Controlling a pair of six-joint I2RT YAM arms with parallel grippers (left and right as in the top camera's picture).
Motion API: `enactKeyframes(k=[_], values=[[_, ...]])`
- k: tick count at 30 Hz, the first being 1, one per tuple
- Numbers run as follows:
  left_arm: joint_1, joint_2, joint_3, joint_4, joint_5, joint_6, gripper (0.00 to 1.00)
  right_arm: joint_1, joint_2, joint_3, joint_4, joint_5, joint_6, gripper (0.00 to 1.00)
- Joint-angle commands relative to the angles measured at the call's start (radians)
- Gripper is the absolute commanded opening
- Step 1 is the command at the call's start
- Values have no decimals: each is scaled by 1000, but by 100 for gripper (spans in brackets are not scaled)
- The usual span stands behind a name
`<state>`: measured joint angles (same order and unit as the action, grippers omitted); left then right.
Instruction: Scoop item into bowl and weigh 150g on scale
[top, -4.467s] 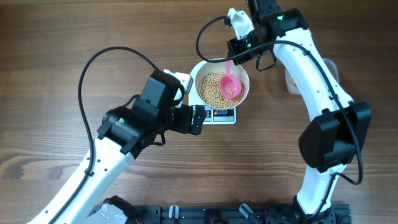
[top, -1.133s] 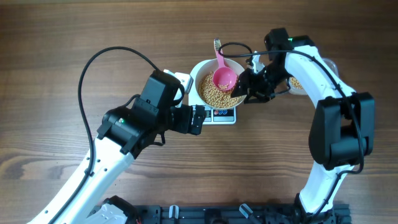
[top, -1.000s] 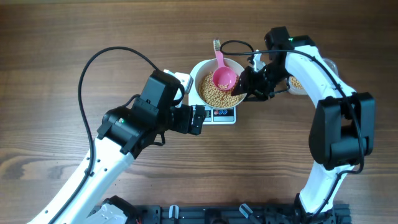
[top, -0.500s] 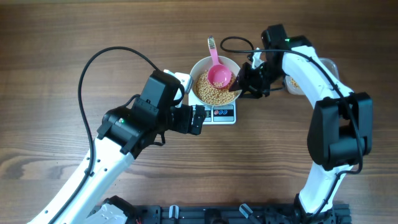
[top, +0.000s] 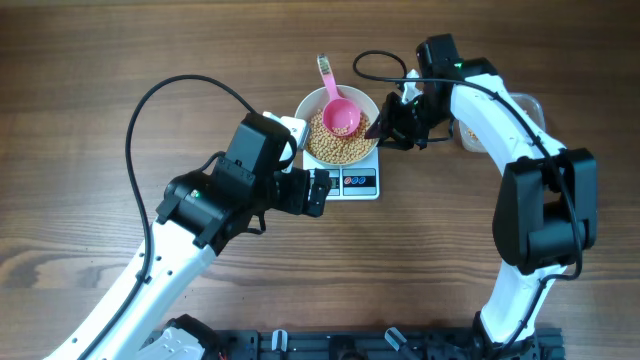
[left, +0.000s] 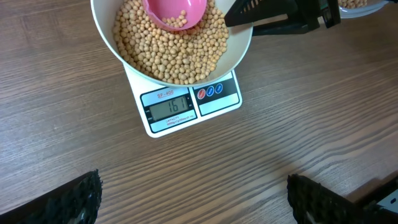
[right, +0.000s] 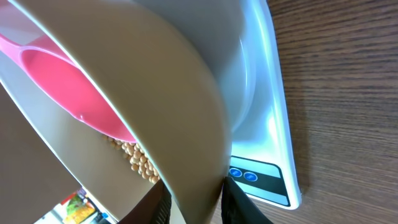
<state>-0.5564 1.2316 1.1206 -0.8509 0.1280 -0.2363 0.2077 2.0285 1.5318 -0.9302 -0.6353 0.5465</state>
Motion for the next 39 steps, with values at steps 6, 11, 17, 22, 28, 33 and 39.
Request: enactKeyframes(k=[6,11,17,22,28,33,39], values=[[-5,-1,-2,2,-9,20,100,2,-21,-2,42,-21,58,17],[-5,-1,-2,2,-9,20,100,2,-21,-2,56,-20,59,10],[-5,-1,-2,2,-9,20,100,1,-21,-2,59,-17,61,4],[-5,-1,-2,2,-9,20,100,0,-21,0,57,-18,60,4],[-5,-1,-2,2,-9,20,100,0,-23,26,24,-17,55,4],[-5,-1,-2,2,-9,20,100,0,-23,93,-32,50,42,4],[-5,-1,-2,2,-9,20,100,1,-24,153,-90,142,29,4]])
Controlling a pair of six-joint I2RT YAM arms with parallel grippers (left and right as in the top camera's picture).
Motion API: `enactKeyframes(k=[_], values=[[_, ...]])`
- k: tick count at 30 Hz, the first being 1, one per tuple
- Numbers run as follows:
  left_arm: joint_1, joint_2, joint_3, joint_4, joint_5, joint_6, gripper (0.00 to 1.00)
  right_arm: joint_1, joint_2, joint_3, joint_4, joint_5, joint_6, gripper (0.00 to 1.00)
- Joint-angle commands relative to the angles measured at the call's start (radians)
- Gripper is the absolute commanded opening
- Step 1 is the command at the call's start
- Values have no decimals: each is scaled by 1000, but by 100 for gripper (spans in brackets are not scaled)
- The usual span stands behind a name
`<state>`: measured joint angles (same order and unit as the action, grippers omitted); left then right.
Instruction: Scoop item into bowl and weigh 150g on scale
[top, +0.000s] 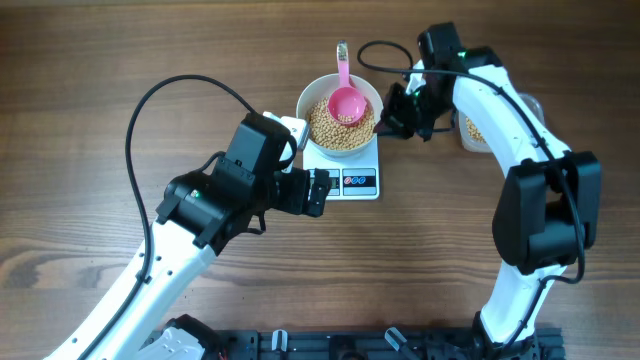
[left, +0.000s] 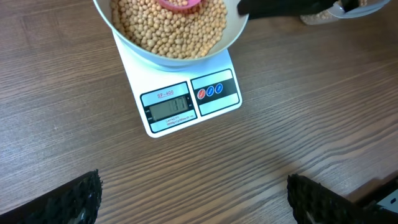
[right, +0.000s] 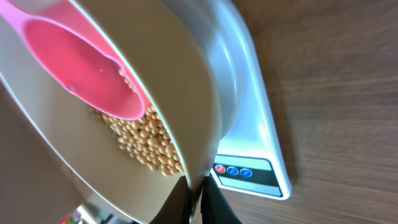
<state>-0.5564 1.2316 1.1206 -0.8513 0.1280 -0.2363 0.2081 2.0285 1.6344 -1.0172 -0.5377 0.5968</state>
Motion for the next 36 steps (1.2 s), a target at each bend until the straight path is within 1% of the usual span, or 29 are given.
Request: enactKeyframes(k=[1,6,29,36], values=[[-5,-1,-2,3,-9,20,100,0,-24,50,-3,45,-22,4],[-5,-1,-2,3,-9,20,100,0,-24,50,-8,67,-46,4],[-5,-1,-2,3,-9,20,100,0,-24,50,-76,73,-48,4],[-5,-1,-2,3,-9,20,100,0,-24,50,-76,13,-98,4]])
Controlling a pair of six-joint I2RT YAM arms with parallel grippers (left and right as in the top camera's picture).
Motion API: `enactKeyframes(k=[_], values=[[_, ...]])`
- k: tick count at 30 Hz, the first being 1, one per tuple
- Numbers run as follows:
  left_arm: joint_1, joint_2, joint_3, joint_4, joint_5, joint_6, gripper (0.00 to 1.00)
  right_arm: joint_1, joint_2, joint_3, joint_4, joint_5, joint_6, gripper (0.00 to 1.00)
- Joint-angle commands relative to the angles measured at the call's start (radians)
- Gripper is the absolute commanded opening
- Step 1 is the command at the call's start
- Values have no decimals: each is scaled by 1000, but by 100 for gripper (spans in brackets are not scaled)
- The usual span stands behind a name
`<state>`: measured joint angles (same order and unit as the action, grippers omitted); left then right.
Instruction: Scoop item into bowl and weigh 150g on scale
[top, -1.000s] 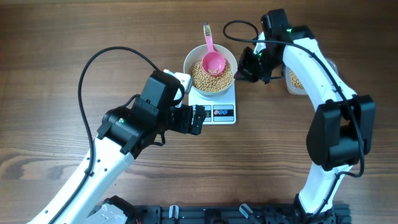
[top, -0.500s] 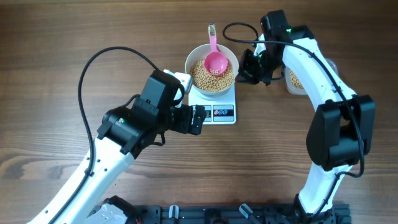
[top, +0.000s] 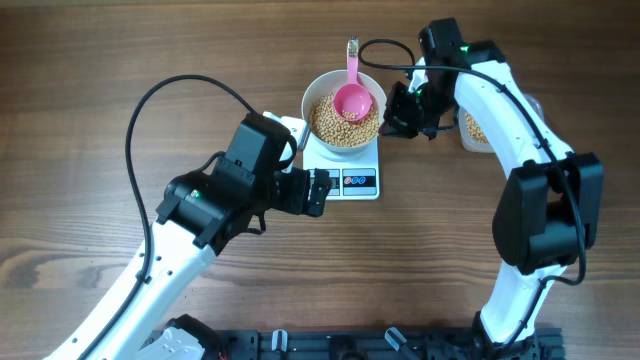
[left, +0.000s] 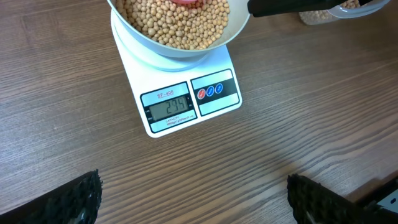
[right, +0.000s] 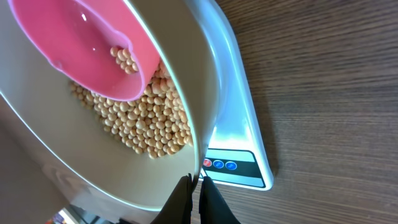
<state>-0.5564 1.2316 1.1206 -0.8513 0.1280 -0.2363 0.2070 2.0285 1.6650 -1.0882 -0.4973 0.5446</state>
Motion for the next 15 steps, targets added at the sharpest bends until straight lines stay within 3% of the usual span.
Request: enactKeyframes(k=[1,15], values=[[-5,-1,-2,3,-9,20,100,2,-24,19,-6,-27,-46,4],[-5,-1,-2,3,-9,20,100,3,-24,19,-22,-73,-101,4]])
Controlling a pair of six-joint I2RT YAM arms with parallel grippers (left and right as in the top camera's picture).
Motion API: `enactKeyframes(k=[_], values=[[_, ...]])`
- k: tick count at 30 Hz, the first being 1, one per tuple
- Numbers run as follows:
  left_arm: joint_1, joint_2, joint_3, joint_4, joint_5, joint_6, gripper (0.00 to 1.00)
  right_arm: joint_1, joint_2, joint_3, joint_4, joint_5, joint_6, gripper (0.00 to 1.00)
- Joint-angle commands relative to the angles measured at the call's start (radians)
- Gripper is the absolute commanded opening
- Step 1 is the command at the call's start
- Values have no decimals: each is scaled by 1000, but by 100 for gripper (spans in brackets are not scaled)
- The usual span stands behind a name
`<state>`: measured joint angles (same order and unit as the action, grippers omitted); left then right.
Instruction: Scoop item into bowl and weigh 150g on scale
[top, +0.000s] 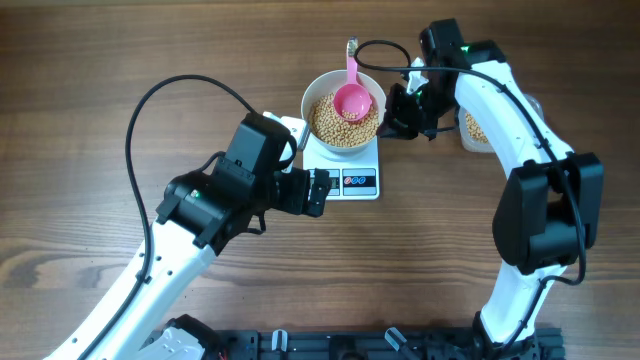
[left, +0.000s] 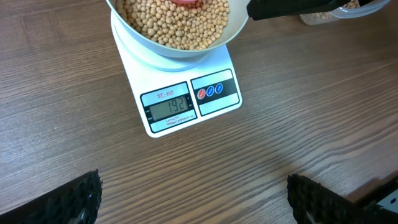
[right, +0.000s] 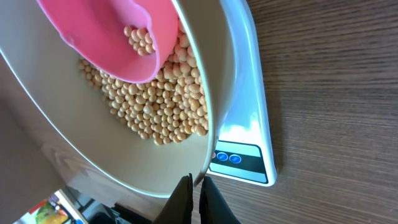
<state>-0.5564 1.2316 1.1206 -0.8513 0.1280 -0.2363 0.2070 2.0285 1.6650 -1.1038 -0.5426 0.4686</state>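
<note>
A white bowl (top: 322, 103) full of beige beans sits on the small white scale (top: 345, 182), with a pink scoop (top: 351, 100) lying in it, handle pointing away. My right gripper (top: 390, 126) is shut on the bowl's right rim (right: 214, 134), one finger (right: 183, 202) inside and one outside. The scale display (left: 169, 107) reads 192. My left gripper (top: 320, 192) hangs open over bare table (left: 249, 162) in front of the scale, holding nothing.
A clear container (top: 476, 130) with more beans stands right of the scale, behind my right arm. A black cable loops behind the bowl. The rest is brown wooden table.
The scale reading has gone from 245 to 192. The bowl has shifted only slightly in my right gripper's hold. The left arm has not moved.
The bowl sat forward on the scale reading 161, scoop handle pointing back-left, my right fingers apart around its rim. Then the fingers were shut on the rim and the bowl stood farther back, handle straight back. The reading was 245, and now is 192.
</note>
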Motion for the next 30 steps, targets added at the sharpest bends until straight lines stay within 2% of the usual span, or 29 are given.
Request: enactKeyframes(k=[1,8,11,15,19,22,25,27,30], values=[[-5,-1,-2,3,-9,20,100,3,-24,19,-9,-28,-24,4],[-5,-1,-2,3,-9,20,100,3,-40,20,-49,-35,-25,4],[-5,-1,-2,3,-9,20,100,-1,-92,20,-95,-35,-76,4],[-5,-1,-2,3,-9,20,100,-24,-174,20,-62,-35,-76,4],[-5,-1,-2,3,-9,20,100,-69,-240,20,75,24,-69,4],[-5,-1,-2,3,-9,20,100,-87,-236,19,190,240,5,5],[-5,-1,-2,3,-9,20,100,-87,-216,10,324,393,38,10],[-5,-1,-2,3,-9,20,100,-87,-180,10,428,378,32,12],[-5,-1,-2,3,-9,20,100,-87,-135,10,492,323,39,11]])
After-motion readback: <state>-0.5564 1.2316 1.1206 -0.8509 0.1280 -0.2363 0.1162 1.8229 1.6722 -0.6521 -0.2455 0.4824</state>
